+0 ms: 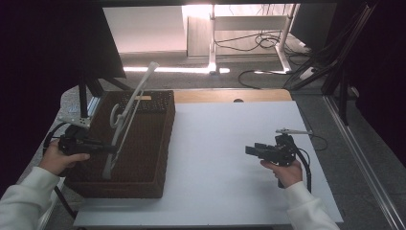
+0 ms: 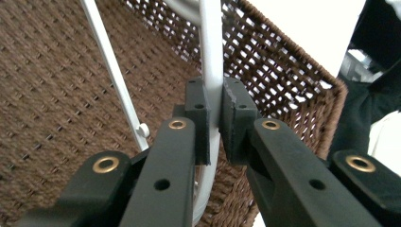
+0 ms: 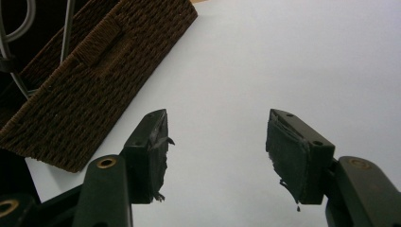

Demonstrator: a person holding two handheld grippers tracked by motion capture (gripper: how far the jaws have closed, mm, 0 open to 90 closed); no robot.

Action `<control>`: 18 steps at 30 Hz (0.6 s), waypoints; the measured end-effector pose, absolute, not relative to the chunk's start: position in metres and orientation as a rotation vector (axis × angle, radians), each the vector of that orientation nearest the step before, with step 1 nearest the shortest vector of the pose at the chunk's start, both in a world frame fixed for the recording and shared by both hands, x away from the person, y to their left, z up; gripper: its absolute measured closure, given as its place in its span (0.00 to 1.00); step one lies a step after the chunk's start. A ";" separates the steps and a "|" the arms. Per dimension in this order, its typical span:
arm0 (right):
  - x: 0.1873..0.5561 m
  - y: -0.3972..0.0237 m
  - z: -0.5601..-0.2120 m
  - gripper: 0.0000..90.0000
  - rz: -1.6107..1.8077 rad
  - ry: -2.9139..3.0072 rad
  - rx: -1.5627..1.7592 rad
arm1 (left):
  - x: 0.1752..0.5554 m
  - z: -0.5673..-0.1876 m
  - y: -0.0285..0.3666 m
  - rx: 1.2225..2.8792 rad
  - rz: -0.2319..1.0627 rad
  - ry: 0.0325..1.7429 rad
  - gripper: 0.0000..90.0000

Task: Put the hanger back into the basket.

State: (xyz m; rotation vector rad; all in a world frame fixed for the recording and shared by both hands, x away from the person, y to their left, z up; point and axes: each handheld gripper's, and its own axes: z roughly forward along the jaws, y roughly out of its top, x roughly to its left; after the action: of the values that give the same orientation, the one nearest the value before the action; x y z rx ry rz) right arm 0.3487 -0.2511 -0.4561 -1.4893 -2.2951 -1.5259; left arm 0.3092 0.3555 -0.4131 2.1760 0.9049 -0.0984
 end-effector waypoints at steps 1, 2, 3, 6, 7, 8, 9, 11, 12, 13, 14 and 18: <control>0.349 -0.250 -0.456 0.45 -1.527 -2.294 -1.489 | 0.309 -0.414 0.356 2.195 -0.098 0.902 0.92; 0.349 -0.250 -0.456 0.45 -1.527 -2.294 -1.489 | 0.309 -0.414 0.356 2.195 -0.098 0.902 0.92; 0.349 -0.250 -0.456 0.45 -1.527 -2.294 -1.490 | 0.309 -0.414 0.356 2.207 -0.100 0.898 0.92; 0.349 -0.250 -0.457 0.45 -1.526 -2.292 -1.491 | 0.309 -0.415 0.357 2.231 -0.101 0.896 0.92; 0.349 -0.250 -0.457 0.45 -1.526 -2.292 -1.492 | 0.309 -0.416 0.357 2.237 -0.100 0.900 0.92; 0.349 -0.250 -0.457 0.45 -1.526 -2.292 -1.492 | 0.310 -0.417 0.358 2.244 -0.099 0.902 0.92; 0.349 -0.250 -0.457 0.45 -1.526 -2.292 -1.492 | 0.310 -0.418 0.359 2.242 -0.103 0.912 0.92; 0.349 -0.250 -0.457 0.45 -1.523 -2.292 -1.493 | 0.310 -0.421 0.360 2.253 -0.109 0.920 0.92; 0.349 -0.250 -0.457 0.45 -1.523 -2.292 -1.493 | 0.310 -0.422 0.361 2.262 -0.110 0.922 0.92; 0.349 -0.251 -0.457 0.45 -1.524 -2.293 -1.493 | 0.309 -0.423 0.361 2.269 -0.115 0.921 0.92; 0.349 -0.251 -0.457 0.45 -1.523 -2.291 -1.494 | 0.309 -0.424 0.360 2.269 -0.120 0.924 0.92; 0.349 -0.251 -0.457 0.45 -1.523 -2.290 -1.496 | 0.309 -0.430 0.363 2.294 -0.129 0.931 0.92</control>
State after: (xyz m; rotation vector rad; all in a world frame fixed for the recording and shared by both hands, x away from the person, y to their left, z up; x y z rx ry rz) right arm 0.3490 -0.2509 -0.4570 -1.4960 -2.2902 -1.5226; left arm 0.3088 0.3629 -0.4299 2.2942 0.9308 -0.1292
